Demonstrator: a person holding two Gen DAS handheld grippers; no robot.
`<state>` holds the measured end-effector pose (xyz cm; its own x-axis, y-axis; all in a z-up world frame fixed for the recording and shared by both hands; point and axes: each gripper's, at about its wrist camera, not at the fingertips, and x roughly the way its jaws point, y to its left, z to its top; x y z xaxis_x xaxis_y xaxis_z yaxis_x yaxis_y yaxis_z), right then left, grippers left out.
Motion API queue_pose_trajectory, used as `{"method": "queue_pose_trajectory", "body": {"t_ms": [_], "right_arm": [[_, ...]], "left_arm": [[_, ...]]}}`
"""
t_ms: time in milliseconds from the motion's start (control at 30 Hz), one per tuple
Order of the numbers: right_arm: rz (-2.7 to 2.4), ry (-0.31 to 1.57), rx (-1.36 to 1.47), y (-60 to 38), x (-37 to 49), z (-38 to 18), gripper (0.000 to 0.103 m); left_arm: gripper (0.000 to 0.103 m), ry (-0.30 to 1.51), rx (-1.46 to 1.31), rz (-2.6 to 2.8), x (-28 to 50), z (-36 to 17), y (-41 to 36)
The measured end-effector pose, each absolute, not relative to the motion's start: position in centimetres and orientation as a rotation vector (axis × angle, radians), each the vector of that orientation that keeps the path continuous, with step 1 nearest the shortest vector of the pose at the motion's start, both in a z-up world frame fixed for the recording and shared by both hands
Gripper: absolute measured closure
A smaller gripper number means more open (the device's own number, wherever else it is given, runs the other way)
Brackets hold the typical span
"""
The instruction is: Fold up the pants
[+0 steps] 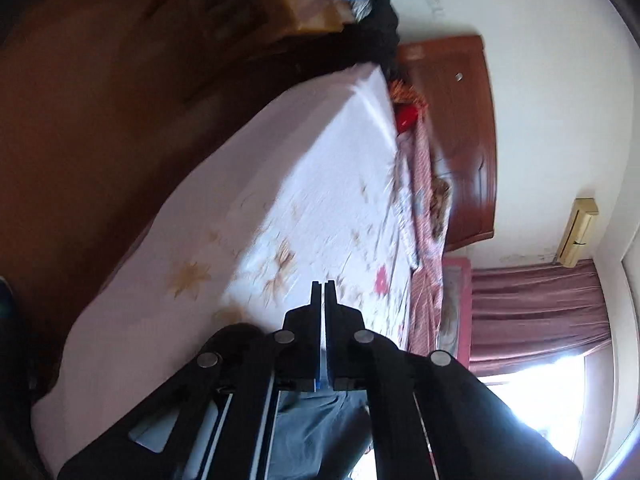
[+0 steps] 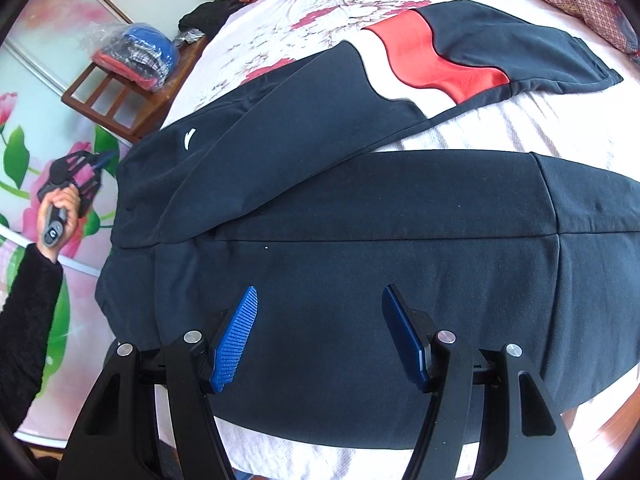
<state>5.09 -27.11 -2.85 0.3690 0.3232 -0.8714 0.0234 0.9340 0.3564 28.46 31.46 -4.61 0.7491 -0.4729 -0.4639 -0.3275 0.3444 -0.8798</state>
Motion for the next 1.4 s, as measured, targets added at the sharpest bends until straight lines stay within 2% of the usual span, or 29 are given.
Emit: {"method": "queue_pose_trajectory", "body": {"t_ms": [67,167,200,233,267,333,367,433,500,567,733,933,1000,1033,1133,1267,1400], "right_arm": [[0.171,1.179,0.322,-27.7,5.7,-2.8,0.039],[0.128,1.134,0.350,-29.6,7.3,-1.5,0.039],[0.131,1.112,0.359,-30.2,8.0,-0.7,0.039],[0.125,1.093,0.340,-30.5,8.5,0.1,0.039],[0.124,1.075,0.308,-30.7,9.1,0.9,0.039],[0.150,1.068,0.267,-30.5,10.0,2.0,0.039],[0.157,1.069,0.243,-30.3,10.3,2.4,0.039],[0.168,1.088,0.214,-29.7,10.7,2.7,0.039],[0.178,1.114,0.224,-29.4,11.1,2.5,0.039],[0.180,1.141,0.232,-29.0,11.2,1.8,0.039],[0.178,1.193,0.241,-27.8,11.3,0.4,0.039],[0.197,1.212,0.304,-27.4,11.8,-0.3,0.039],[0.207,1.204,0.326,-27.4,12.0,-0.3,0.039],[0.209,1.199,0.326,-27.4,12.1,-0.2,0.039],[0.222,1.188,0.337,-27.2,12.2,0.1,0.039],[0.233,1.172,0.351,-27.3,12.2,0.3,0.039],[0.217,1.139,0.347,-28.2,12.2,0.9,0.039]], "left_arm": [[0.102,0.719,-1.267,-0.147,28.9,-3.7,32.7],[0.102,0.860,-1.153,-0.073,28.8,-3.7,32.1],[0.098,0.908,-1.089,-0.081,28.7,-3.7,31.5],[0.079,0.956,-0.947,-0.064,28.5,-3.1,30.4],[0.046,0.956,-0.786,-0.053,28.1,-2.2,29.4],[0.023,0.848,-0.400,-0.006,26.8,0.3,26.4],[0.016,0.772,-0.147,-0.048,26.0,1.5,23.7],[0.013,0.736,0.200,-0.120,25.9,1.9,20.1],[0.013,0.738,0.464,-0.235,25.6,0.9,17.1],[0.013,0.736,0.550,-0.297,26.1,0.3,15.9],[0.015,0.841,0.474,-0.491,29.1,-1.0,16.4],[0.043,0.980,0.375,-0.586,30.1,-4.2,16.8],[0.045,1.005,0.358,-0.588,30.3,-5.0,16.8],[0.053,1.021,0.336,-0.592,30.5,-5.3,17.0],[0.060,1.047,0.298,-0.598,30.9,-5.5,17.2],[0.088,1.057,0.261,-0.559,30.8,-5.1,17.3],[0.090,0.969,0.224,-0.473,29.8,-2.7,17.8]]}}
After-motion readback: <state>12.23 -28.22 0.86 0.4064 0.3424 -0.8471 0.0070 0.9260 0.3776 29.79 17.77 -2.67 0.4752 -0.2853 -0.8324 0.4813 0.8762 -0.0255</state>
